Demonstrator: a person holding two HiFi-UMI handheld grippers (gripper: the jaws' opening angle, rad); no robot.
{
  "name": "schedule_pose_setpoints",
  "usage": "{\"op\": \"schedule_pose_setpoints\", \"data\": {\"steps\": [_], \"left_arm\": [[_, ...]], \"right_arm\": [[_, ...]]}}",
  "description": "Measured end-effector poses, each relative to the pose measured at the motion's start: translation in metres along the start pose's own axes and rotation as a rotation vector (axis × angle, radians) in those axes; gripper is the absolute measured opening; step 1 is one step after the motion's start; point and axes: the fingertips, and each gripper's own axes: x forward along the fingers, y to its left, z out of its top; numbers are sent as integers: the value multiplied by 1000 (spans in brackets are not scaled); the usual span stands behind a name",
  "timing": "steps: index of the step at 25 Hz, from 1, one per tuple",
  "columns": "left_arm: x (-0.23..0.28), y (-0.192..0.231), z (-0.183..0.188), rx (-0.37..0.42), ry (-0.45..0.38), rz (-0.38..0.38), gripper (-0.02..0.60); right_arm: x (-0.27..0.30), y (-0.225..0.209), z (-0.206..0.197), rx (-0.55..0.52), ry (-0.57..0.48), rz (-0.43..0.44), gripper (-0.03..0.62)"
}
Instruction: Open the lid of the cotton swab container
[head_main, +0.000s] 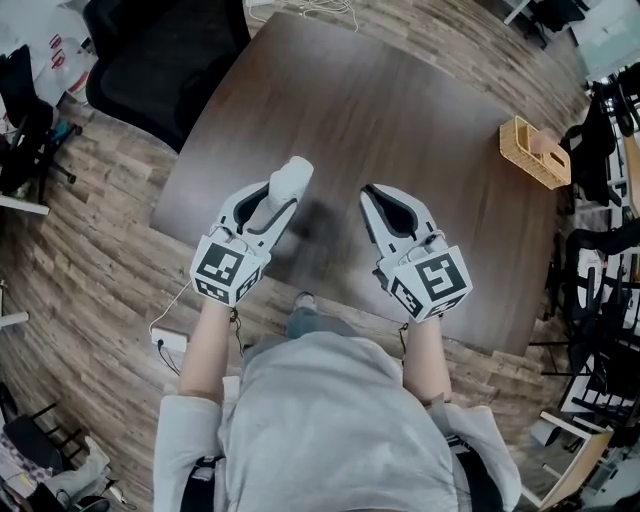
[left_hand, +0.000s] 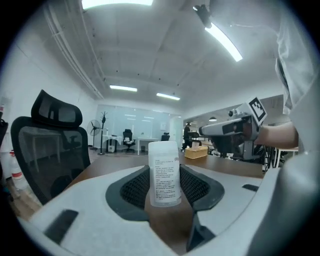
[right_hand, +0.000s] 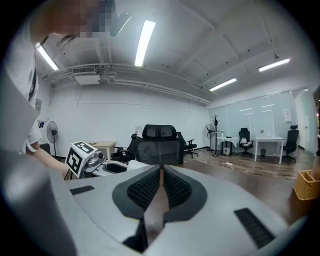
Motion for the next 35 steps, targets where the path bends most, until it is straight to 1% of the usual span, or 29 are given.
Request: {"op": "schedule_pose_setpoints", "data": {"steps": [4,7,12,13,14,15,20,23,27,31,35], "left_arm": [[-21,-12,36,0,-81,-32,187],[-39,-19,58,7,-127,-68,187],[-69,-42,86,41,-178,-153,187],[-75,-46,91,51,-184,-175,187],[-81,-51,94,61,-189,-197,187],[-88,-55,98,68,-194,-219,187],[-114,-78,111,67,-228,-338,187],[-127,-92,113,71,-232,-411,187],[-142,-107,110,82,-214,-501,187],[-151,-113,109,87,-207,-533,187],[-161,-115,109,94,-210,-554,187]], "right_arm": [[-4,19,16,-7,-23,104,26],[-7,34,28,-13,-39,193,26],[-17,65,57,-27,-82,377,30],[-19,72,63,-30,-92,414,57],[-21,79,68,-38,-99,447,108],[-24,85,73,-51,-103,479,131],[-40,123,82,-120,-72,654,202],[-44,142,84,-143,-48,707,214],[-51,168,82,-165,-20,783,216],[-57,181,85,-178,-35,794,215],[-61,189,87,-153,-17,800,215]]}}
